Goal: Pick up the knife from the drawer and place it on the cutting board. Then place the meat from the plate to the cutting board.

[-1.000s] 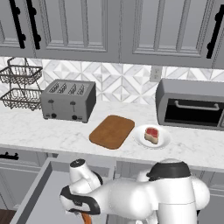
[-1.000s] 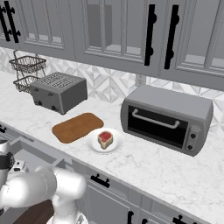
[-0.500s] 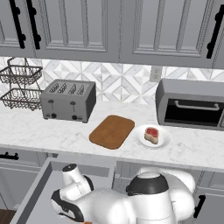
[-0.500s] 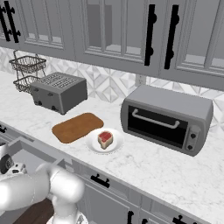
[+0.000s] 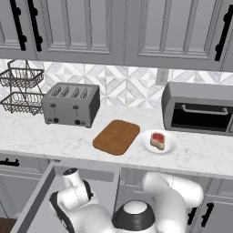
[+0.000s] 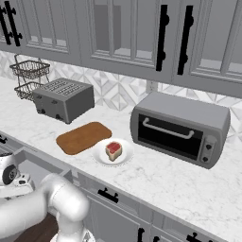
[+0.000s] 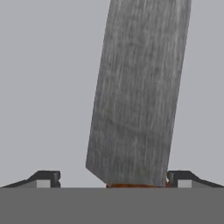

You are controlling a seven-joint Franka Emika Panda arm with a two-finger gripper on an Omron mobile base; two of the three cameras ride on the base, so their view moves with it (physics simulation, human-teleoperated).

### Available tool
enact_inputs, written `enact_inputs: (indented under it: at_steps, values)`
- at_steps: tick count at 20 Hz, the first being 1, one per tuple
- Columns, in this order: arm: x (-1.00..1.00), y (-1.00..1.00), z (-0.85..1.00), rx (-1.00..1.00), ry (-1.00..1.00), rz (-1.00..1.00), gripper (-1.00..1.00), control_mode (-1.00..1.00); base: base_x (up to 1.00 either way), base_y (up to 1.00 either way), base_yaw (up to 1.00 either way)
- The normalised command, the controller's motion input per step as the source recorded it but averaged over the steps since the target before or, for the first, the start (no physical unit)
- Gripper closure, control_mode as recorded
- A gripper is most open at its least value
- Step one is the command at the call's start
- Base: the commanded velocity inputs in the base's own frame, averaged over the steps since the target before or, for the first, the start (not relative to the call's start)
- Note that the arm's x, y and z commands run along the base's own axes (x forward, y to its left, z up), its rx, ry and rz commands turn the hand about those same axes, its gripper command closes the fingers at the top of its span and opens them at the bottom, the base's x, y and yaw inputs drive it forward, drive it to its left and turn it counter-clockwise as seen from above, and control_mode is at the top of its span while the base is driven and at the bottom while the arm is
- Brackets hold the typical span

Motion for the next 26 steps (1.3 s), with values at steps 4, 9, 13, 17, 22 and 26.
enact_inputs:
  at_steps: [4,9,13,17,22,26]
  values:
    - [-0.22,0.07,-0.4,-0.01,0.0,0.0,-1.0,-1.0,0.0,0.0,0.0]
    - [-0.35,0.21,-0.57,-0.02,0.0,0.0,1.0,-1.0,0.0,0.0,0.0]
    - [-0.18,0.25,-0.14,0.0,0.0,0.0,1.0,-1.0,0.0,0.0,0.0]
    - [-0.11,0.31,0.0,0.0,0.0,-0.08,1.0,-1.0,0.0,0.0,0.0]
    - [-0.08,0.63,0.35,0.0,0.0,-0.18,1.0,-1.0,0.0,0.0,0.0]
    - [-0.13,0.87,0.89,-0.03,0.0,-0.23,1.0,-1.0,0.0,0.0,0.0]
